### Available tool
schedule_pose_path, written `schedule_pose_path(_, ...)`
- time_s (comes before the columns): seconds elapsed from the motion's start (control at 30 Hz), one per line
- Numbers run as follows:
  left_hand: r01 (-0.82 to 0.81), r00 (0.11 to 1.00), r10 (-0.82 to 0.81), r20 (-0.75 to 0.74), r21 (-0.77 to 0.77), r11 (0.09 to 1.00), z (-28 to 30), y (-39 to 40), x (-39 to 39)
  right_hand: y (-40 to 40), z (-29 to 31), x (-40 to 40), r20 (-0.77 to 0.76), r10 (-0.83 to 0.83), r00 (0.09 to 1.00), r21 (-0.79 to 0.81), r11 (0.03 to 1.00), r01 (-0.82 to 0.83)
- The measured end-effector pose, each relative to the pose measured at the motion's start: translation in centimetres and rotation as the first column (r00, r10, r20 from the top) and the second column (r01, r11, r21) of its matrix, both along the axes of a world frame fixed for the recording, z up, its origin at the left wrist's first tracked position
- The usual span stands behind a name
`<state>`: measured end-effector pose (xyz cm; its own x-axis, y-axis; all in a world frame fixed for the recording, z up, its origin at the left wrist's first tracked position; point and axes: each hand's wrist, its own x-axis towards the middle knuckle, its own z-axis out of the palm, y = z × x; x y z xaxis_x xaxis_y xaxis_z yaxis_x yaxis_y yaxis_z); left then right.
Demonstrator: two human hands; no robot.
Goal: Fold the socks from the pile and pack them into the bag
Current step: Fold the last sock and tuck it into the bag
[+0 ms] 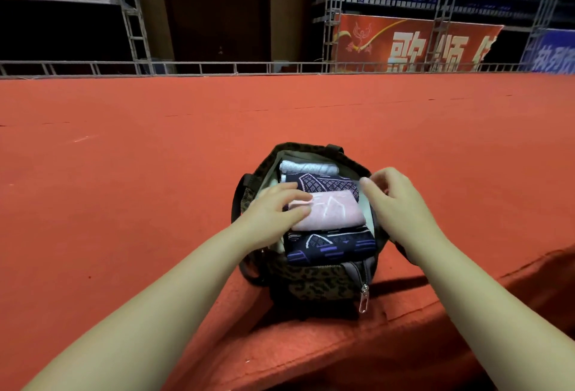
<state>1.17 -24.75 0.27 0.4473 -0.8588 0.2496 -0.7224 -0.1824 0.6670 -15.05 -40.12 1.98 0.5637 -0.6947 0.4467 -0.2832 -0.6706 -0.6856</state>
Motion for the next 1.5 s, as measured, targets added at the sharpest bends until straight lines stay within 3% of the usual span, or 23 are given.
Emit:
schedule_pose_path(0.1,0.063,0.998,-0.063,0.007,-0.178,0.982,1.2,1.7,-2.7,3.5,-0.4,-4.5,0.039,0.017,0.999,0.017,1.000,-0.018)
schedule_pose_path(0.2,0.155,0.987,-0.155,0.046,0.014,0.988,1.3,2.1,-5.2,5.9,-3.1,-6.9,-0.161,-0.009,0.987,0.123,0.992,0.029)
schedule_pose_path(0.3,0.126,0.934,-0.188,0.303,0.211,0.969,0.7,1.3,-5.5,7.0,-5.3,-7.1,-0.274,0.020,0.962,0.218,0.975,0.042)
schedule_pose_path(0.57,0.019,0.934,-0.113,0.339,0.268,0.963,1.3,0.0,-4.7,6.9,-6.4,-5.6,-0.133,0.129,0.983,0.310,0.947,-0.082)
schedule_pose_path(0.73,0.054,0.938,-0.135,0.320,0.250,0.967,2.5,-0.7,-4.2,6.9,-6.4,-5.7,0.190,0.245,0.951,0.481,0.821,-0.307)
schedule_pose_path(0.77,0.055,0.929,-0.152,0.336,0.283,0.958,2.2,-0.9,-4.2,6.7,-6.5,-5.8,0.200,0.236,0.951,0.501,0.809,-0.306)
schedule_pose_path(0.87,0.035,0.893,-0.211,0.399,0.405,0.914,0.5,-1.5,-4.4,6.1,-6.9,-6.3,0.027,0.192,0.981,0.447,0.876,-0.184)
schedule_pose_path(1.0,-0.044,0.907,-0.070,0.415,0.258,0.965,0.3,-1.5,-3.9,5.1,-5.8,-6.2,0.003,0.031,1.000,0.330,0.943,-0.030)
schedule_pose_path(1.13,-0.022,0.870,-0.004,0.493,0.047,0.999,0.4,-1.8,-3.5,5.1,-6.2,-5.8,-0.235,0.174,0.956,0.452,0.891,-0.051)
schedule_pose_path(1.23,0.160,0.810,-0.150,0.566,0.033,0.987,-0.2,-2.4,-3.6,5.6,-7.4,-5.9,-0.056,0.285,0.957,0.567,0.798,-0.205)
schedule_pose_path(1.33,0.188,0.789,-0.311,0.530,0.274,0.943,-0.8,-3.2,-3.3,6.1,-7.6,-6.2,0.236,0.308,0.922,0.647,0.658,-0.385)
schedule_pose_path(1.4,0.169,0.799,-0.330,0.503,0.338,0.926,-1.0,-3.7,-3.0,6.4,-7.4,-6.3,0.376,0.315,0.871,0.613,0.620,-0.489)
schedule_pose_path(1.5,0.201,0.807,-0.337,0.484,0.312,0.929,-0.7,-4.1,-2.7,7.0,-6.5,-6.2,0.529,0.324,0.784,0.516,0.610,-0.601)
